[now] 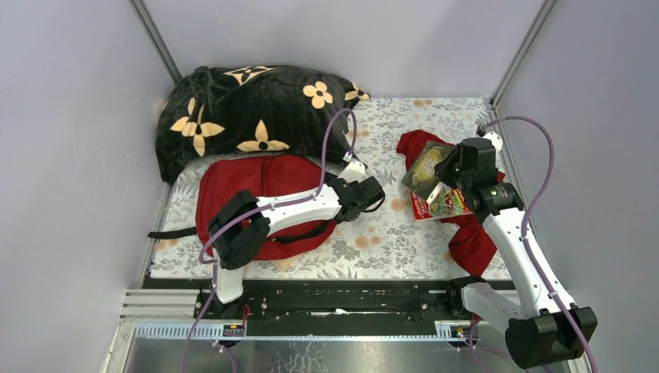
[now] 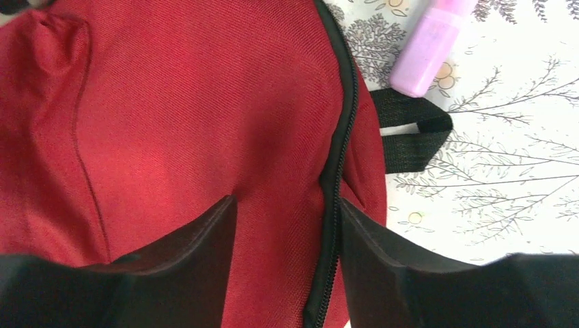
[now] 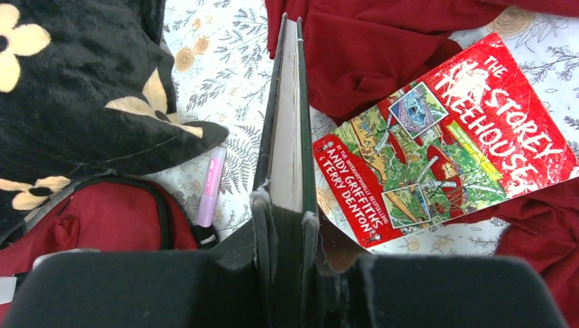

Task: Pack the student bag
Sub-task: Place the book in the student bag.

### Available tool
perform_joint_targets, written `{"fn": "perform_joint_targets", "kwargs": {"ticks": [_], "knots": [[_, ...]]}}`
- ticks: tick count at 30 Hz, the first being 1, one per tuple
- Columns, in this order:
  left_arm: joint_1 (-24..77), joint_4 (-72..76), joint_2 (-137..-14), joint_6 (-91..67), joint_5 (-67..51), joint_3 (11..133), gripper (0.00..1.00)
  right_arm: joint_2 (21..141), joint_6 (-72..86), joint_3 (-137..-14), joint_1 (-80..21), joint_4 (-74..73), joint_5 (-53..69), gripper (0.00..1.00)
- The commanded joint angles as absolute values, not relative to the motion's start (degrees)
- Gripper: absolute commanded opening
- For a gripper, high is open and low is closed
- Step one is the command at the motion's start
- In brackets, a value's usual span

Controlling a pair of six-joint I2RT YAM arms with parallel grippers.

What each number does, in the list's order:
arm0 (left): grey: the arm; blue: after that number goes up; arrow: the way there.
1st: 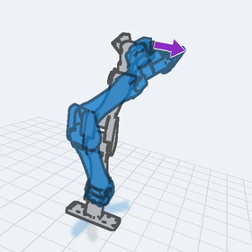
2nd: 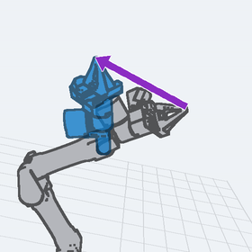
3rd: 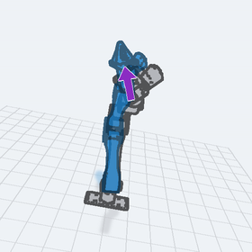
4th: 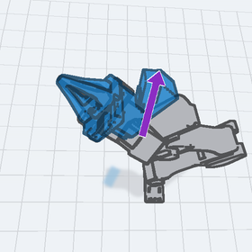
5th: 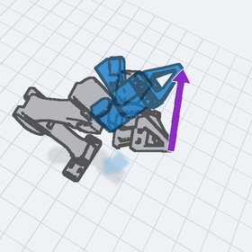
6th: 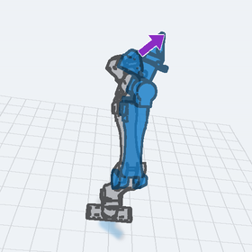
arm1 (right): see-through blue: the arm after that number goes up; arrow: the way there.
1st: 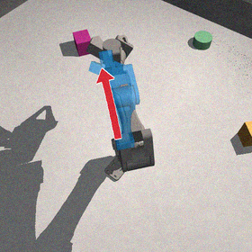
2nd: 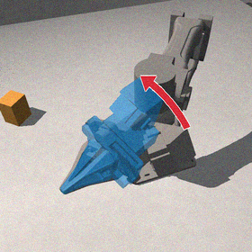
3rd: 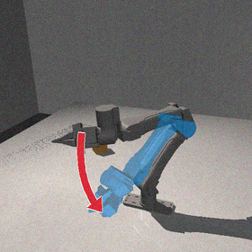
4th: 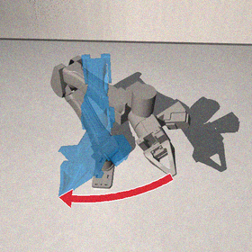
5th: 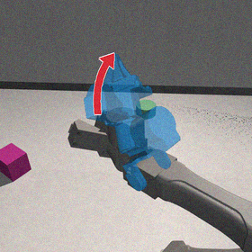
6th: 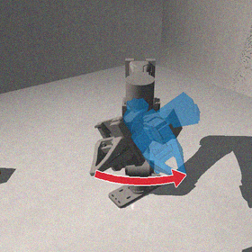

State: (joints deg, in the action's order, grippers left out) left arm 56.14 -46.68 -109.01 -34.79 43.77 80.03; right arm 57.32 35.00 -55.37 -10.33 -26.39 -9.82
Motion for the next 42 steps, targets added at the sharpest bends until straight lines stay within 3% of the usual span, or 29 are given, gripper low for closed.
{"fn": "perform_joint_targets", "kwargs": {"ticks": [1, 8, 11, 13, 14, 21, 24, 27, 30, 37, 42], "knots": [[55.7, -50.2, -108.9, -36.3, 50.7, 83.0, 0.56, 57.2, 36.0, -56.5, -10.4, -19.7, -7.6, 0.00], [54.9, -50.4, -107.5, -35.3, 51.3, 86.0, 0.49, 57.7, 35.5, -56.2, -10.5, -18.8, -6.4, 0.00], [53.0, -50.3, -106.7, -34.4, 49.8, 87.3, 0.40, 57.9, 35.6, -56.1, -10.5, -18.5, -5.7, 0.00], [51.2, -48.9, -105.9, -33.1, 47.1, 87.1, 0.03, 57.7, 35.6, -56.0, -10.5, -18.4, -5.4, 0.00], [50.3, -48.2, -105.4, -32.4, 45.6, 86.8, 0.00, 57.7, 35.4, -55.9, -10.5, -18.3, -5.3, 0.00], [44.7, -47.3, -98.3, -28.3, 37.7, 87.1, 0.00, 57.9, 32.9, -56.9, -10.5, -15.1, 4.1, 0.00], [38.3, -42.6, -90.6, -23.7, 22.7, 84.0, 0.00, 59.4, 38.0, -55.7, -10.5, -10.5, 15.5, 0.00], [30.7, -35.6, -81.4, -22.2, 9.6, 77.4, 0.00, 62.2, 47.6, -51.2, -10.8, 2.8, 31.1, 0.00], [23.5, -32.2, -75.4, -23.3, 1.3, 74.4, 0.00, 64.2, 57.9, -46.1, -13.1, 18.6, 38.9, 0.00], [17.5, -29.1, -71.4, -26.4, -8.8, 72.2, 0.00, 75.7, 59.1, -49.2, -26.0, 24.8, 36.0, 0.00], [15.0, -28.0, -69.6, -27.6, -11.6, 71.3, 0.00, 85.0, 60.2, -51.2, -28.9, 31.3, 36.9, 0.00]]}}
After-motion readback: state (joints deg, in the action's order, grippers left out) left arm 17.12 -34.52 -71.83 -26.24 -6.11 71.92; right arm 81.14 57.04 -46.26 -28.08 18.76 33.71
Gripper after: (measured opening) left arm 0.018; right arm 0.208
